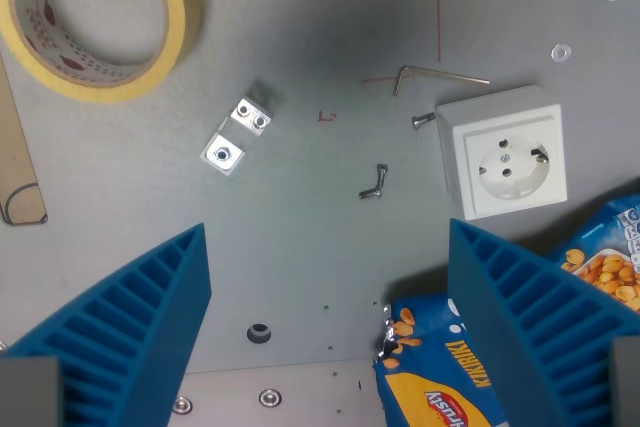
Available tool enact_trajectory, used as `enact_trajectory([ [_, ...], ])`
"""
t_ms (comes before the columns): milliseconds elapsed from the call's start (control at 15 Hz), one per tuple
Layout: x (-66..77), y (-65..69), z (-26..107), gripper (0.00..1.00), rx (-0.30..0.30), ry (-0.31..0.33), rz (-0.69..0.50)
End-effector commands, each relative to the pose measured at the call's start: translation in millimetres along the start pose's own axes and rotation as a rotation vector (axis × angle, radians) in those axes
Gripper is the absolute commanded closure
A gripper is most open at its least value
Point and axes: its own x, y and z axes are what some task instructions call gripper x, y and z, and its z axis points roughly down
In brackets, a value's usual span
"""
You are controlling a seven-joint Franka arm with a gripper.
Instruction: Move in base negative x
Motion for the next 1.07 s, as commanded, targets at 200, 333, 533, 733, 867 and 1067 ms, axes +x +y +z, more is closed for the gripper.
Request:
enact_trajectory([
  [200,-15.0,1.7,-1.5,0.00,0.000,0.004,0.000],
  [333,-25.0,2.8,-0.9,0.00,0.000,0.004,0.000],
  [533,-40.0,4.4,0.5,0.00,0.000,0.004,0.000],
  [733,-55.0,6.1,2.6,0.00,0.000,0.004,0.000],
  [867,-65.0,7.1,4.2,0.00,0.000,0.004,0.000],
  [1067,-80.0,8.8,6.9,0.00,0.000,0.004,0.000],
])
